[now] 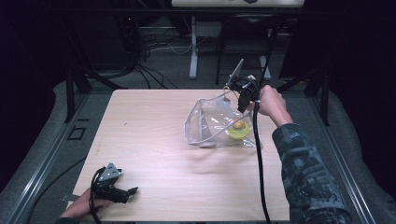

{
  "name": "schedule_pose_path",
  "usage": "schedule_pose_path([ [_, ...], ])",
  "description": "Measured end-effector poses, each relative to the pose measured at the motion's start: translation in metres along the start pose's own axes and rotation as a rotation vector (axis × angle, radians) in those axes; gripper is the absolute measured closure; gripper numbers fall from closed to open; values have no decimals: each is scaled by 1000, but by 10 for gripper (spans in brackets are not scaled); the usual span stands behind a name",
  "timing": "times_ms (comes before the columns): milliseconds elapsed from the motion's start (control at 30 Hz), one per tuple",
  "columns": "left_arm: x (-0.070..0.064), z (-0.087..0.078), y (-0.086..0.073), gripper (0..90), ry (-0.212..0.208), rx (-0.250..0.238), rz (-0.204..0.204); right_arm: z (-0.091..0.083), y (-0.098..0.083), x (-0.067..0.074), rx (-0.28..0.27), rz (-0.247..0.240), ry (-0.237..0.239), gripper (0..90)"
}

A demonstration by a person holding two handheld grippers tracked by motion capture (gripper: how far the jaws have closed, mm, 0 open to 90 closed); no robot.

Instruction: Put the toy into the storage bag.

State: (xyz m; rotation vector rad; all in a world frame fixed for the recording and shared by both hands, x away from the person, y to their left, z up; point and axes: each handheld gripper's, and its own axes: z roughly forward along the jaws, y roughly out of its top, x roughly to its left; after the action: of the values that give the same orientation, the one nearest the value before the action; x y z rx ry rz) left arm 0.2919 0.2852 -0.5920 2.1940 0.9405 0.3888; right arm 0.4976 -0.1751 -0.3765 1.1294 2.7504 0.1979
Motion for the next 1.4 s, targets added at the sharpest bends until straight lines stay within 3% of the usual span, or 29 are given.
schedule_pose_path([
  [267, 0, 0, 0, 0, 0, -1, -1, 9, 3, 2, 60, 9, -1, 877],
  [767, 0, 0, 0, 0, 0, 0, -1, 14, 4, 2, 108, 22, -10, 875],
  [1000, 0, 0, 0, 0, 0, -1, -1, 12, 3, 3, 93, 20, -11, 857],
  [1300, 0, 0, 0, 0, 0, 0, 0, -22, 4, 9, 13, 2, -43, 761],
  [1400, 0, 0, 0, 0, 0, 0, -1, -32, 3, 9, -17, 6, -47, 668],
])
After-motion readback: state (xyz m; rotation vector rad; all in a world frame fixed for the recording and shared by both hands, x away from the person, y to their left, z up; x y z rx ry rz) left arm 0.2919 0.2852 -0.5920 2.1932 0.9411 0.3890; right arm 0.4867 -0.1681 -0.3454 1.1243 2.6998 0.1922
